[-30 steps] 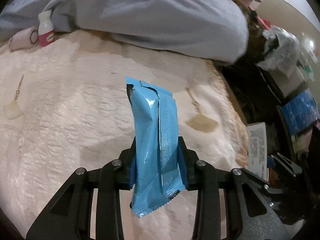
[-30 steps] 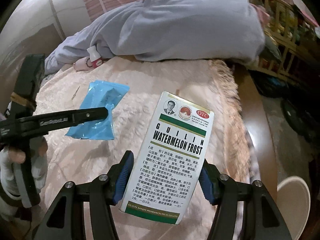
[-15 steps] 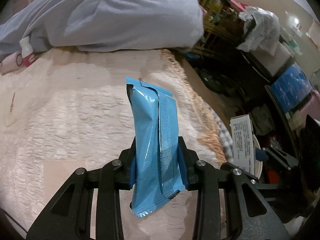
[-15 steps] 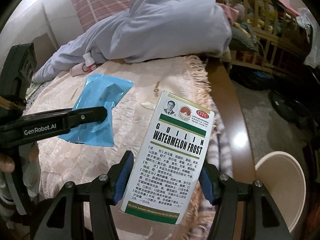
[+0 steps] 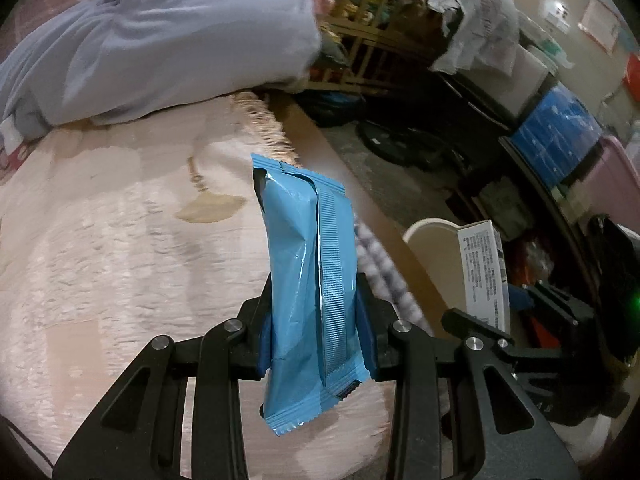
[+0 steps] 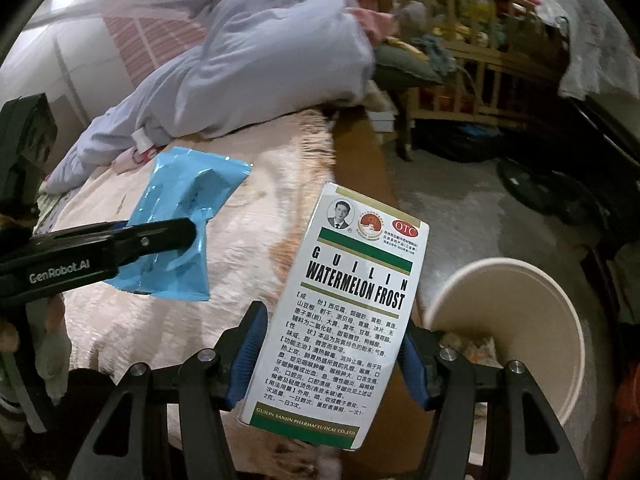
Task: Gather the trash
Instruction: 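Carry the blue wrapper and Guilin Watermelon Frost box over the cream bin, then open both grippers to drop the wrapper and box into the bin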
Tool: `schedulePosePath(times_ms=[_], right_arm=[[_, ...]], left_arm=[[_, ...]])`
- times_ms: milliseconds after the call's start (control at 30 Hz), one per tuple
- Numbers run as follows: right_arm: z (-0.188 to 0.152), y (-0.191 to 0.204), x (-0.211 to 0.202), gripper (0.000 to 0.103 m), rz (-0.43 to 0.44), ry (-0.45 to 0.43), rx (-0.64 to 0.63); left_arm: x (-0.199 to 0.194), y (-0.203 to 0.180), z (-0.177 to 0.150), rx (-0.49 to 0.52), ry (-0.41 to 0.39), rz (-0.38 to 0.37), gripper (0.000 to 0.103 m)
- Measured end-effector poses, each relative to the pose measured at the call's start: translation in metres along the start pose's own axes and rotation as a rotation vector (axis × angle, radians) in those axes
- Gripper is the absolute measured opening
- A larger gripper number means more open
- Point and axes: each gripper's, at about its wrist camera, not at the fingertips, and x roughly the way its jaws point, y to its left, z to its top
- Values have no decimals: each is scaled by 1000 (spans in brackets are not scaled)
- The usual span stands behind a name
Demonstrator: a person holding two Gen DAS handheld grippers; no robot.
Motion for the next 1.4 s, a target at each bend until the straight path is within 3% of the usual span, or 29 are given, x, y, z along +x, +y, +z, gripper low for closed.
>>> schedulePosePath(times_ms=[800,1400], right_arm=[[-45,-108,-35,59,-123,-1,171],[-61,-147,-29,59,-146,1,261]], left_arm=[[44,-107,-5,130,68,-97,32],[74,-131,-3,139,90,-124,32]])
